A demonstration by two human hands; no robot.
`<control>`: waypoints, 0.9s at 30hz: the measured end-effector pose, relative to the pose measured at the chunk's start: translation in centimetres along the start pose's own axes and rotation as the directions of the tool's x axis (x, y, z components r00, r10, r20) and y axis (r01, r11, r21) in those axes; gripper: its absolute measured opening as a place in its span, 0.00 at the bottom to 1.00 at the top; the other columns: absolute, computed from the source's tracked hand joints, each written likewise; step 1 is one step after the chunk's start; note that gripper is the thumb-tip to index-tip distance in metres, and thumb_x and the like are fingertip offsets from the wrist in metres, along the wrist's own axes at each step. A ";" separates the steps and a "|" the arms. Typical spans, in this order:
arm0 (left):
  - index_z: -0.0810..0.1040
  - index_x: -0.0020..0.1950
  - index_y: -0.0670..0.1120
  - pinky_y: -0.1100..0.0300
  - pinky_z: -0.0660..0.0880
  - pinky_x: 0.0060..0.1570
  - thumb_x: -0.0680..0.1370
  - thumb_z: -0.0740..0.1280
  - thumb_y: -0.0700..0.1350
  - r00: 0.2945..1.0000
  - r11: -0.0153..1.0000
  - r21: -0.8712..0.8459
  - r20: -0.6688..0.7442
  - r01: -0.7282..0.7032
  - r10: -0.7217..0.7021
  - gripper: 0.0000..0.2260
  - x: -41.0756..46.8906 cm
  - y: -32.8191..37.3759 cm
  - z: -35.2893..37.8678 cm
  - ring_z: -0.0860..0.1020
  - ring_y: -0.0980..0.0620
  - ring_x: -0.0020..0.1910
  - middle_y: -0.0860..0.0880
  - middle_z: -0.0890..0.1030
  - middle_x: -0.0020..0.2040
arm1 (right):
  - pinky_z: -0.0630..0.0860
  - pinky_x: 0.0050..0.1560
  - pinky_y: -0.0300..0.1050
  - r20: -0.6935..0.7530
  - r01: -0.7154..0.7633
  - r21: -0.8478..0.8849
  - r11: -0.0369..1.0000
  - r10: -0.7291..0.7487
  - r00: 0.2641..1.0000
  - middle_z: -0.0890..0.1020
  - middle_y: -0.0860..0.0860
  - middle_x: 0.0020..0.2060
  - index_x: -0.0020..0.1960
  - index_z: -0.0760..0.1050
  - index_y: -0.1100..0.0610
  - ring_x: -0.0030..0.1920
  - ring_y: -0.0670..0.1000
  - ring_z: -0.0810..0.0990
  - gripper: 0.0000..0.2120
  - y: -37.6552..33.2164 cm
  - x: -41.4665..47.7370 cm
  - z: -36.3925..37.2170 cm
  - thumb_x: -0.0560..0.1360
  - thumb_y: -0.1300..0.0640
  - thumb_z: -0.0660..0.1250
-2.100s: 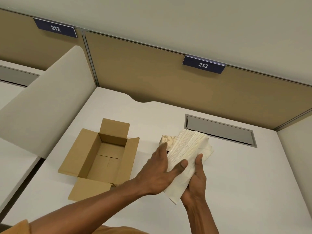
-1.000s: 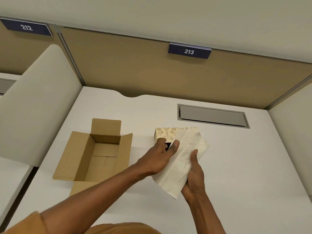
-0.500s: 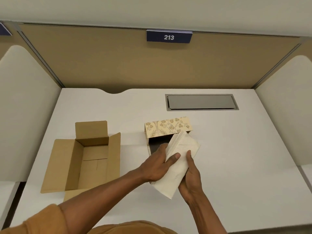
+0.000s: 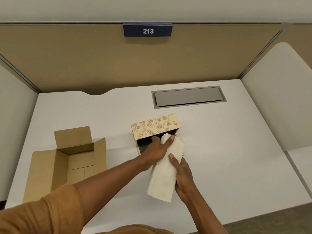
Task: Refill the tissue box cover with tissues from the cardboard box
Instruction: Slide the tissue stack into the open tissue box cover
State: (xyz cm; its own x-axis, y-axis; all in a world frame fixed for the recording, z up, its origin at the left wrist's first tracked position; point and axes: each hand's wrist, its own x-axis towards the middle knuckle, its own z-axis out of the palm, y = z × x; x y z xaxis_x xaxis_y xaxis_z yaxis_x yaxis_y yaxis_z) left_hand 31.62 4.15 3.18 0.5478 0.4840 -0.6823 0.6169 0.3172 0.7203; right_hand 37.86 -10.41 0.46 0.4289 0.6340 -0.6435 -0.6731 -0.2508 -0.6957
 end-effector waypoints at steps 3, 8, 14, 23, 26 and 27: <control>0.53 0.84 0.41 0.51 0.74 0.65 0.82 0.55 0.74 0.999 1.000 -0.004 -0.044 0.012 -0.013 0.45 1.4 1.5 0.3 0.73 0.47 0.69 0.46 0.72 0.77 | 0.87 0.59 0.57 0.001 0.001 -0.056 0.998 -0.001 1.000 0.89 0.55 0.62 0.73 0.76 0.52 0.62 0.58 0.88 0.27 0.0 -0.2 -0.1 0.77 0.46 0.76; 0.63 0.78 0.40 0.45 0.75 0.68 0.85 0.52 0.69 0.992 0.995 0.103 -0.121 -0.015 0.028 0.36 2.8 2.1 0.9 0.76 0.44 0.67 0.44 0.76 0.71 | 0.87 0.61 0.59 -0.056 -0.016 -0.102 0.995 0.011 0.998 0.89 0.54 0.60 0.70 0.76 0.53 0.60 0.57 0.89 0.30 0.5 -0.2 -0.4 0.73 0.41 0.78; 0.74 0.43 0.48 0.52 0.73 0.45 0.76 0.55 0.80 0.989 0.986 0.137 -0.099 -0.099 0.113 0.34 3.7 1.9 1.0 0.78 0.50 0.43 0.52 0.79 0.43 | 0.88 0.50 0.48 -0.084 -0.026 -0.108 0.994 0.017 0.996 0.91 0.49 0.54 0.68 0.76 0.52 0.55 0.52 0.91 0.31 0.8 0.0 -0.5 0.71 0.39 0.78; 0.75 0.70 0.52 0.52 0.76 0.61 0.56 0.76 0.78 0.976 0.838 0.518 0.207 -0.171 0.071 0.49 5.3 4.4 -2.0 0.78 0.50 0.62 0.53 0.79 0.63 | 0.87 0.52 0.50 -0.052 -0.011 -0.219 0.976 -0.001 0.999 0.88 0.50 0.57 0.65 0.74 0.45 0.56 0.53 0.89 0.29 0.7 0.1 -0.8 0.70 0.35 0.75; 0.79 0.64 0.52 0.53 0.76 0.59 0.62 0.79 0.74 0.971 0.828 0.529 0.230 -0.183 0.068 0.39 5.9 5.2 -2.2 0.78 0.53 0.59 0.55 0.80 0.58 | 0.87 0.58 0.55 -0.040 0.005 -0.232 0.973 -0.014 0.999 0.87 0.50 0.60 0.66 0.74 0.47 0.59 0.54 0.89 0.34 0.7 0.1 -0.6 0.66 0.32 0.77; 0.81 0.61 0.51 0.53 0.76 0.60 0.64 0.80 0.72 0.968 0.830 0.524 0.239 -0.191 0.071 0.35 6.1 5.3 -2.2 0.79 0.53 0.58 0.55 0.81 0.57 | 0.87 0.57 0.54 -0.042 0.009 -0.239 0.971 -0.019 0.999 0.86 0.50 0.60 0.66 0.74 0.47 0.59 0.53 0.88 0.34 0.7 0.1 -0.6 0.66 0.32 0.76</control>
State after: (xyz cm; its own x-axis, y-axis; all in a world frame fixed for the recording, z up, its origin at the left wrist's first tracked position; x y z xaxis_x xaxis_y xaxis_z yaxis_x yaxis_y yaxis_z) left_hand 37.01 10.59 3.11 0.7096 0.2966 -0.6391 0.7038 -0.2563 0.6625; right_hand 37.80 -11.02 -0.26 0.4667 0.6073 -0.6430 -0.5062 -0.4127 -0.7573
